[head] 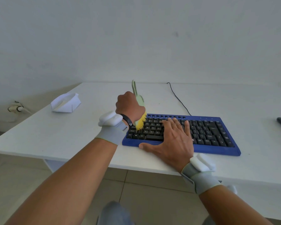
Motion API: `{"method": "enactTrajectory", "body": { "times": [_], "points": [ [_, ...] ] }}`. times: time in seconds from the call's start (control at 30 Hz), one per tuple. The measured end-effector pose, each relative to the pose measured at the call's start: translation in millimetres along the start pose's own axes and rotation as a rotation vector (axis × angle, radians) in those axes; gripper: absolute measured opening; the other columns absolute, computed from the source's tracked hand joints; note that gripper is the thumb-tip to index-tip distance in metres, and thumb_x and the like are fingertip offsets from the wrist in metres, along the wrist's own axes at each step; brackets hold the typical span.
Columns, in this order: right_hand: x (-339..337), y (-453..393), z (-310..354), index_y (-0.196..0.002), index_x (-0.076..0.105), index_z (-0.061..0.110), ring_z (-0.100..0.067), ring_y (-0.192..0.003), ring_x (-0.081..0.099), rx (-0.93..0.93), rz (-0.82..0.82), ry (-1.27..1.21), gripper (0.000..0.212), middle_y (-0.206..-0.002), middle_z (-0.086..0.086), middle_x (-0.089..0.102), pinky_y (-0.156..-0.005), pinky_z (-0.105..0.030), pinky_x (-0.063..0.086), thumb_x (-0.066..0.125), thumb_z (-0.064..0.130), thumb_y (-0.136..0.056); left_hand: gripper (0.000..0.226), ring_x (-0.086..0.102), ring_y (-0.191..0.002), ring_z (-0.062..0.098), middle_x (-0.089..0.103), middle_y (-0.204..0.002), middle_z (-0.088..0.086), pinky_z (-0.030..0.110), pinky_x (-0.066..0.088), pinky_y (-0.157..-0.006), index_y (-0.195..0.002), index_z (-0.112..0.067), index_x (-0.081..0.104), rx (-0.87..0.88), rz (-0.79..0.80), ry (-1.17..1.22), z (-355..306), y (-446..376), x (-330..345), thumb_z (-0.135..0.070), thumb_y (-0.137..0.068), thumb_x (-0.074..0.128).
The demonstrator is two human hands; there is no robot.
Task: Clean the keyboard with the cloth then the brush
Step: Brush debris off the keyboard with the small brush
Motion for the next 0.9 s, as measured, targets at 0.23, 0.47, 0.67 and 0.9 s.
{"method": "enactTrajectory", "body": {
  "times": [0.23,0.47,0.67,0.9],
  "points": [
    [-1.8,-0.2,1.3,-0.143,0.034,0.017,-0.019,-0.149,0.016,-0.007,-0.005,-0.002,0.122,-0.156,-0.004,0.032,-0.121,-0.047,-0.004,0.035,0.1,-0.053,0.025,0.047,-0.064,0.022,0.049,-0.088,0.011,0.025,0.032,-0.047,-0.072,-0.01,0.038,0.018,0.111,-0.099,8.3,33.7,-14.6,-0.009,-0.079,0.063],
    [-2.2,-0.4,0.8,-0.142,0.036,0.016,-0.021,-0.148,0.018,-0.016,-0.013,-0.015,0.118,-0.155,-0.004,0.034,-0.121,-0.046,-0.005,0.04,0.097,-0.056,0.033,0.044,-0.054,0.014,0.044,-0.07,0.002,0.02,0.026,-0.039,-0.066,-0.011,0.038,0.057,0.038,-0.112,5.7,28.3,-48.3,-0.015,-0.078,0.068],
    [-2.6,-0.7,0.0,-0.14,0.036,0.016,-0.021,-0.148,0.019,-0.018,-0.017,-0.019,0.12,-0.153,-0.003,0.036,-0.121,-0.046,-0.004,0.038,0.099,-0.053,0.045,0.047,-0.051,0.019,0.05,-0.059,0.002,0.026,0.035,-0.045,-0.063,-0.002,0.052,0.191,0.086,0.132,23.0,16.0,-37.0,-0.033,-0.077,0.082],
    [-1.6,-1.4,-1.7,-0.14,0.033,0.013,-0.022,-0.146,0.024,-0.005,-0.032,-0.05,0.123,-0.149,-0.003,0.042,-0.122,-0.046,-0.001,0.044,0.098,-0.051,0.022,0.073,-0.09,0.013,0.077,-0.094,-0.005,0.041,0.057,-0.089,-0.099,-0.016,0.078,0.256,0.343,0.297,67.2,25.1,-29.8,-0.024,-0.079,0.083]
  ]
}}
Point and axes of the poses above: each hand's wrist, its own y-axis away from the middle knuckle, its own x-axis out of the palm, z = x × y, the point moved 3 cm from there along -y, towards the middle knuckle
